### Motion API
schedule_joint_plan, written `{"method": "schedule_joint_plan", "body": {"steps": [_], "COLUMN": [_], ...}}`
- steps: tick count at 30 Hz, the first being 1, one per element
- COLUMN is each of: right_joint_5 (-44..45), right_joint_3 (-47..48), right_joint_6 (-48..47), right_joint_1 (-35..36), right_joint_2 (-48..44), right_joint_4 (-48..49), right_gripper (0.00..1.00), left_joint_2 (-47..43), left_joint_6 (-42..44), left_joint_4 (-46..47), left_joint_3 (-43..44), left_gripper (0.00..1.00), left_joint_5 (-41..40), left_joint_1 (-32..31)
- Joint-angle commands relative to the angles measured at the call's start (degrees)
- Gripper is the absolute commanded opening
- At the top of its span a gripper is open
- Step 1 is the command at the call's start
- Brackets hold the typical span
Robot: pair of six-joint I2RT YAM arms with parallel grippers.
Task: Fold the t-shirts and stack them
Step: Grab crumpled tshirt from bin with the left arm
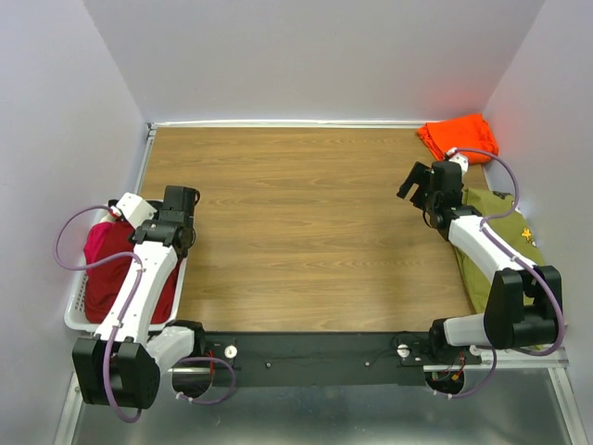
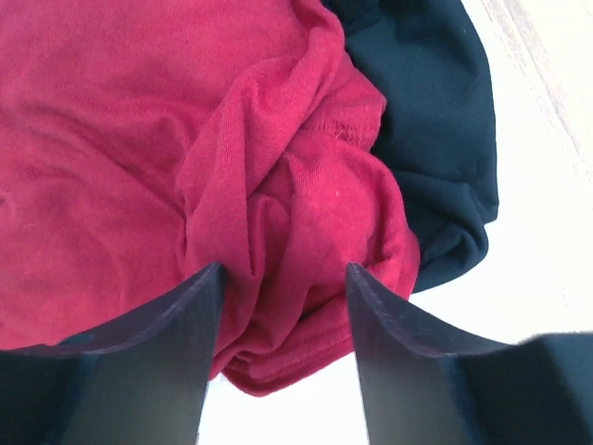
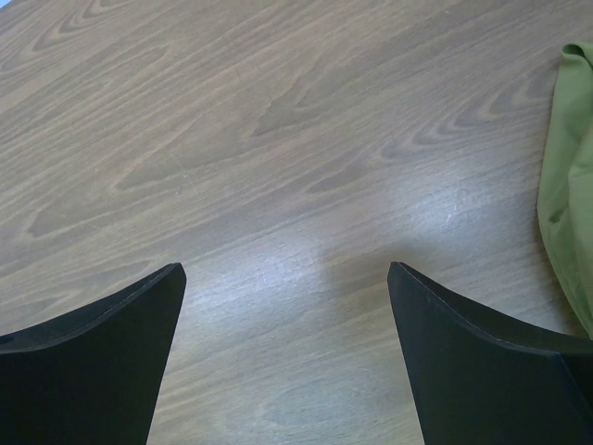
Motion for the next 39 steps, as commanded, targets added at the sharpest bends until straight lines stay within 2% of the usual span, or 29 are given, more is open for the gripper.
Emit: {"method": "schedule_joint_plan", "body": {"steps": [1, 2, 5, 7, 10, 11, 12, 20, 23, 28, 31, 32, 34, 39], "right_joint_5": [3.1, 3.3, 4.2, 4.8, 5.5, 5.5, 5.6, 5.9, 5.6, 5.0, 4.9, 4.9, 4.7, 4.4], "right_joint_3": [-0.5, -0.5, -0.5, -0.6, -0.7, -0.8, -0.7, -0.9, -0.9, -0.8, -0.6, -0.4, -0.3, 1.5], "right_joint_6": [0.6, 0.6, 0.5, 0.5, 0.6, 0.5, 0.7, 0.9, 1.0, 1.4, 1.7, 1.8, 2.1, 2.2], "right_joint_1": [0.0, 0.0, 0.1, 0.1, 0.0, 0.1, 0.0, 0.1, 0.0, 0.1, 0.1, 0.0, 0.0, 0.0], "right_joint_2": [0.6, 0.6, 0.3, 0.1, -0.3, -0.2, -0.1, 0.4, -0.1, -0.3, -0.6, -0.9, -1.5, -3.6], "right_joint_4": [-0.6, -0.6, -0.7, -0.7, -0.7, -0.7, -0.7, -0.8, -0.8, -0.8, -1.0, -1.0, -1.1, -1.7], "right_gripper": [0.99, 0.99, 0.99, 0.99, 0.99, 0.99, 0.99, 0.99, 0.99, 0.99, 0.99, 0.99, 0.99, 0.99], "left_joint_2": [-0.2, -0.2, -1.0, -2.0, -2.3, -2.0, -2.0, -6.2, -10.2, -13.6, -12.8, -12.0, -10.7, -1.1], "left_joint_6": [2.7, 3.2, 3.8, 5.1, 6.5, 6.7, 6.8, 10.6, 13.8, 19.4, 23.1, 25.6, 28.5, 35.1], "left_joint_4": [3.1, 4.1, 4.9, 5.6, 6.6, 6.6, 6.5, 7.6, 7.9, 7.3, 7.7, 10.5, 13.2, 17.6], "left_joint_3": [-1.5, -1.8, -2.1, -2.0, -1.9, -1.9, -1.7, 0.7, 4.0, 15.3, 22.7, 24.3, 28.0, 38.0], "left_gripper": [0.59, 0.52, 0.42, 0.42, 0.22, 0.02, 0.0, 0.0, 0.0, 0.0, 0.0, 0.0, 0.0, 0.0], "left_joint_5": [3.1, 3.7, 5.2, 6.2, 7.0, 7.1, 7.1, 8.3, 6.6, -0.8, -2.0, -1.2, 2.0, 8.8], "left_joint_1": [2.5, 2.6, 3.6, 4.2, 4.7, 4.9, 5.0, 4.9, 4.7, 4.4, 4.4, 4.4, 4.3, 4.2]}}
